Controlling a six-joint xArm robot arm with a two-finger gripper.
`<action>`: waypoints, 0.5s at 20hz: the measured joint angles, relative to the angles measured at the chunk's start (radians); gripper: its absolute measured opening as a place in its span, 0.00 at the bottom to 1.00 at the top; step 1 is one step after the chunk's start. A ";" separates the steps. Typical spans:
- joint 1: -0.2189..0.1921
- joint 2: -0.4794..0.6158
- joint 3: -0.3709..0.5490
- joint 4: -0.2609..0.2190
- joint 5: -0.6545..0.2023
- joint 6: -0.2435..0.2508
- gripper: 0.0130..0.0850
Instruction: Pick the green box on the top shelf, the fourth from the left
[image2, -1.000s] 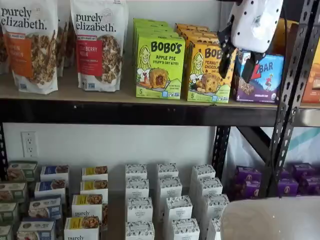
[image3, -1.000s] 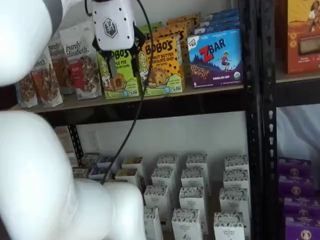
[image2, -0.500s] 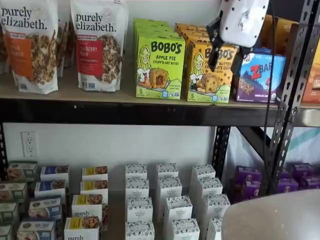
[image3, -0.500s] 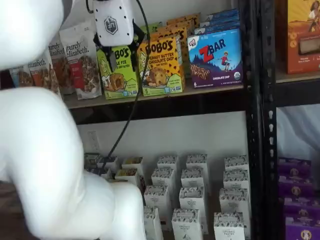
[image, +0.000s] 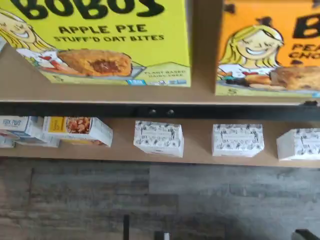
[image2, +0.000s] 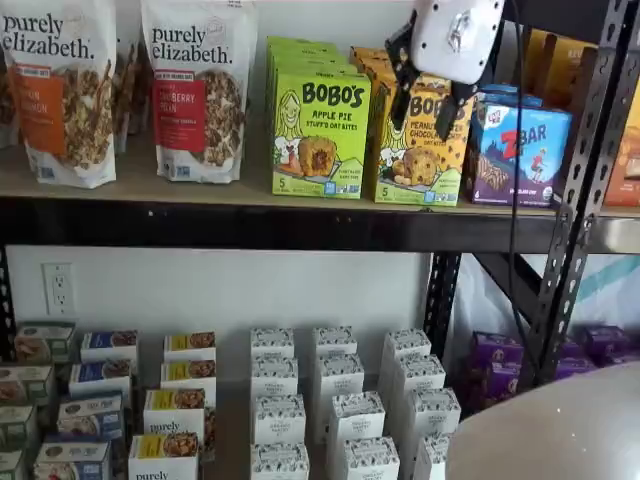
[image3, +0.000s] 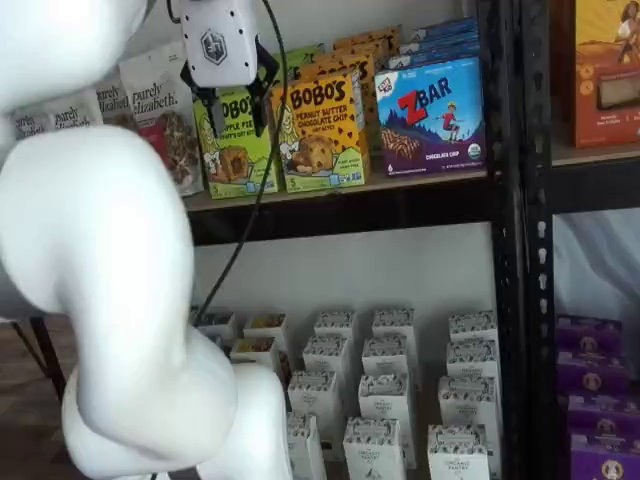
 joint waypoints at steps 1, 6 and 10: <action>0.008 0.005 -0.003 -0.002 -0.008 0.007 1.00; 0.043 0.019 -0.004 -0.013 -0.065 0.035 1.00; 0.078 0.031 -0.008 -0.037 -0.104 0.064 1.00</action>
